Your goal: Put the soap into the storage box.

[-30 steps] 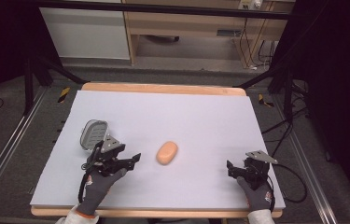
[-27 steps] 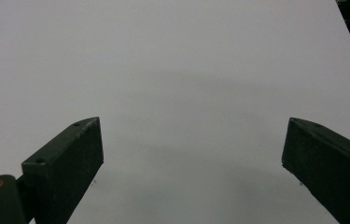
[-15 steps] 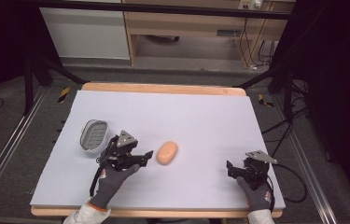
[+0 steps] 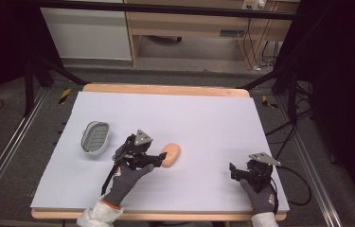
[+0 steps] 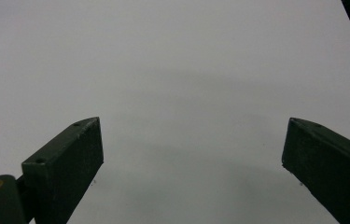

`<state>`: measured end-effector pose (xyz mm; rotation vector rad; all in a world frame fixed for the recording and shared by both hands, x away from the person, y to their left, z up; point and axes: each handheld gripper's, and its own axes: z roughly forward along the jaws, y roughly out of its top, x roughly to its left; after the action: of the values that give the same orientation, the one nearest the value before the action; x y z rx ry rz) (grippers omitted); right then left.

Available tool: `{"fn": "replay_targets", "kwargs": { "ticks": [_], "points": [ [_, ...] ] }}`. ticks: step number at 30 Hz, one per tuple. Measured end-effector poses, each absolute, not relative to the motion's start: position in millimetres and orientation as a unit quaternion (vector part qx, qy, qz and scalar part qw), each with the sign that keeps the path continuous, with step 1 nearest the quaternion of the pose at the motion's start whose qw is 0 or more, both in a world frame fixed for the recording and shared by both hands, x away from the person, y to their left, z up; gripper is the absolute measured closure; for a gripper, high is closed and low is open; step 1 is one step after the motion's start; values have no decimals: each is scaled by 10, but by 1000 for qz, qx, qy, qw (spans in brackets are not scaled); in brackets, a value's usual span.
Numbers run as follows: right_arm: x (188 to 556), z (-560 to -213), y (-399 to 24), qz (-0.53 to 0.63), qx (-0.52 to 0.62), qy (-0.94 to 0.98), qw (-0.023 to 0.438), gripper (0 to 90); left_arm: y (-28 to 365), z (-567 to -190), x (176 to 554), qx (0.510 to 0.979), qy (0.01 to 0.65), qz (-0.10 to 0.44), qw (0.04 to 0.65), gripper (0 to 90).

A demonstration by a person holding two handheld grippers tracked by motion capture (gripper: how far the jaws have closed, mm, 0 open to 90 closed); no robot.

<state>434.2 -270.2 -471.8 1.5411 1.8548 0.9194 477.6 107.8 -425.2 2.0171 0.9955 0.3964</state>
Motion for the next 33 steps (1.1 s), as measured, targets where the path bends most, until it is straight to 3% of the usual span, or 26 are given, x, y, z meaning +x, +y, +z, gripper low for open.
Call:
{"fn": "replay_targets", "kwargs": {
  "ticks": [33],
  "points": [
    [4354, -4735, -2692, 340, 574, 695, 267, 56, 657, -4534, 5013, 840, 384, 142, 357, 230]
  ]
}}
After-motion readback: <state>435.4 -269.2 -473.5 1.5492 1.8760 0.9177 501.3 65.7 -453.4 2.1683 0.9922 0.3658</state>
